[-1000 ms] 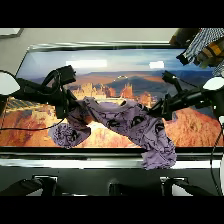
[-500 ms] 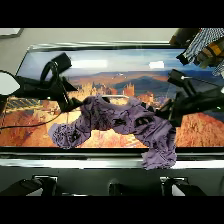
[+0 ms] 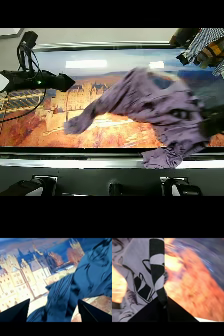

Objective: Fold the clothes and pants, and hang the long-sleeved shirts on hangers.

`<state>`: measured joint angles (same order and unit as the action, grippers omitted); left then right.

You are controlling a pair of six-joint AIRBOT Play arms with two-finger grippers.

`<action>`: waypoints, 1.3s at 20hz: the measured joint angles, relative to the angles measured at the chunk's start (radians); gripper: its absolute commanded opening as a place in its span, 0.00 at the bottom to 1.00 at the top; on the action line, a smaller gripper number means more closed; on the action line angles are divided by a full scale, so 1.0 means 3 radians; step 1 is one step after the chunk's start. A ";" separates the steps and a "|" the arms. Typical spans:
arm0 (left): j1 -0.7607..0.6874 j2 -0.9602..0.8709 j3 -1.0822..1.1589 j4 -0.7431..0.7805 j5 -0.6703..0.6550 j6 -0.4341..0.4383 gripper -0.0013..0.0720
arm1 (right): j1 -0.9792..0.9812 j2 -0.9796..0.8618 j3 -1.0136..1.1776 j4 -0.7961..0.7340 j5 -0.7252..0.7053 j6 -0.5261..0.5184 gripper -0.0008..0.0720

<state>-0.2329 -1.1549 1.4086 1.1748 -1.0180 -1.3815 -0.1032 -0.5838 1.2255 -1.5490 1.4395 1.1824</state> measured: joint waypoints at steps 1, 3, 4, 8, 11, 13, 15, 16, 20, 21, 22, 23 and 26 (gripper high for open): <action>0.0000 0.0003 0.0000 -0.0008 0.0005 -0.0056 0.95 | 0.0000 0.0051 0.0013 -0.0380 -0.0018 0.0317 0.05; -0.0009 0.0005 0.0000 -0.0022 0.0027 -0.0135 0.94 | -0.0001 0.0083 0.0113 -0.1080 -0.0074 0.0912 0.05; -0.0018 0.0005 0.0000 -0.0041 0.0029 -0.0160 0.94 | -0.0001 0.0056 0.0198 -0.1340 -0.0083 0.1156 0.05; -0.0070 0.0005 0.0000 -0.0071 0.0046 -0.0209 0.94 | -0.0001 -0.0357 0.0800 -0.2257 -0.0109 0.2124 0.05; -0.0111 0.0005 0.0000 -0.0083 0.0046 -0.0224 0.94 | -0.0001 -0.0959 0.1456 -0.2632 -0.0004 0.2490 0.06; -0.0128 0.0005 0.0000 -0.0089 0.0046 -0.0231 0.94 | -0.0001 -0.1399 0.1991 -0.2776 0.0048 0.2595 0.06; -0.0136 0.0005 0.0000 -0.0088 0.0046 -0.0231 0.94 | -0.0003 -0.1779 0.2486 -0.2920 0.0038 0.2655 0.06; -0.0139 0.0005 0.0000 -0.0089 0.0047 -0.0231 0.94 | -0.0022 -0.1937 0.2679 -0.2995 -0.0025 0.2688 0.06; -0.0142 0.0005 0.0000 -0.0090 0.0046 -0.0233 0.94 | -0.0435 -0.2202 0.3016 -0.2988 -0.0261 0.2935 0.05; -0.0142 0.0005 0.0000 -0.0090 0.0046 -0.0233 0.94 | -0.0575 -0.2218 0.3052 -0.2956 -0.0361 0.2967 0.05; -0.0142 0.0005 0.0000 -0.0090 0.0046 -0.0233 0.94 | -0.0696 -0.2219 0.3075 -0.2922 -0.0460 0.2989 0.05; -0.0142 0.0005 0.0000 -0.0090 0.0046 -0.0233 0.94 | -0.0814 -0.2209 0.3092 -0.2893 -0.0576 0.3002 0.05; -0.0142 0.0005 0.0000 -0.0090 0.0046 -0.0234 0.94 | -0.1035 -0.2141 0.3122 -0.2876 -0.0903 0.3023 0.05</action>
<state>-0.2756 -1.1534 1.4086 1.1477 -1.0042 -1.4517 -0.4137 -1.2263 2.1620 -2.4119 1.1687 2.0892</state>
